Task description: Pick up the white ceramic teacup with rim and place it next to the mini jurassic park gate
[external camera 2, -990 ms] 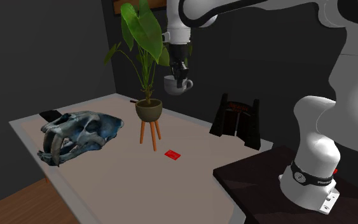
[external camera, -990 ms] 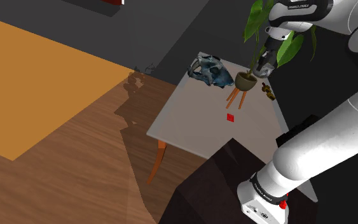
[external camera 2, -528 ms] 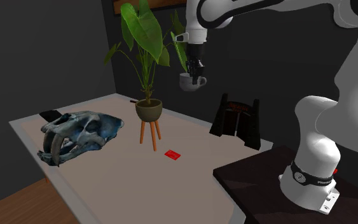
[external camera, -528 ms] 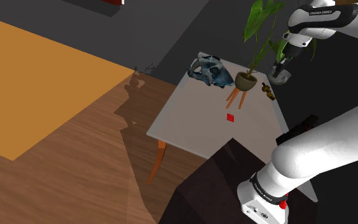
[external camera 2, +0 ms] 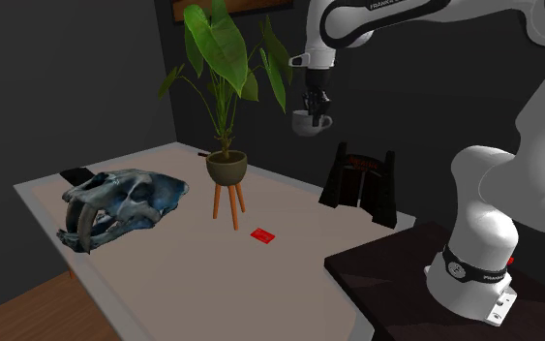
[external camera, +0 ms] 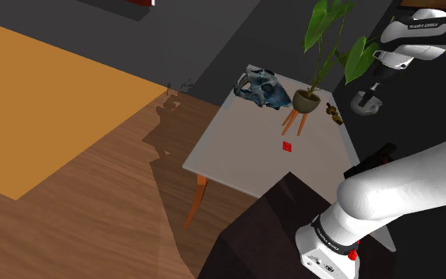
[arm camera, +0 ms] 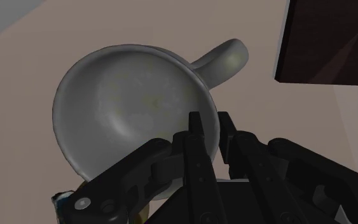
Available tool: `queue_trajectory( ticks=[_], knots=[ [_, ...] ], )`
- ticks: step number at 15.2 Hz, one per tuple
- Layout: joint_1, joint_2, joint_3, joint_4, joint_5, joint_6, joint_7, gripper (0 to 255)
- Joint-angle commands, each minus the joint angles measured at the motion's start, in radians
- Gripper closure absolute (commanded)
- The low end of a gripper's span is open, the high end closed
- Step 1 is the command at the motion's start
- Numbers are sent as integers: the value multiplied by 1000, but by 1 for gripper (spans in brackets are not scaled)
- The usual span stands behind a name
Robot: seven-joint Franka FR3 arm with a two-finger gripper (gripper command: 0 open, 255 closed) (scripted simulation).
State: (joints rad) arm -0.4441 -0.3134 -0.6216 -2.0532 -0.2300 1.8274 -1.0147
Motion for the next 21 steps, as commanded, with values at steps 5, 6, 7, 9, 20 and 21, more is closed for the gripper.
queue_trajectory(
  ticks=[5,6,7,9,20,21],
  knots=[
    [-6,1,-13,-74,-8,77,0,255],
    [-6,3,-15,-86,-8,91,0,255],
    [-6,6,-18,-98,-8,104,0,255],
    [-7,11,-23,-120,-9,132,0,255],
    [-6,61,-55,-229,0,286,-8,255],
    [-5,67,-58,-238,2,301,-10,255]
  ],
)
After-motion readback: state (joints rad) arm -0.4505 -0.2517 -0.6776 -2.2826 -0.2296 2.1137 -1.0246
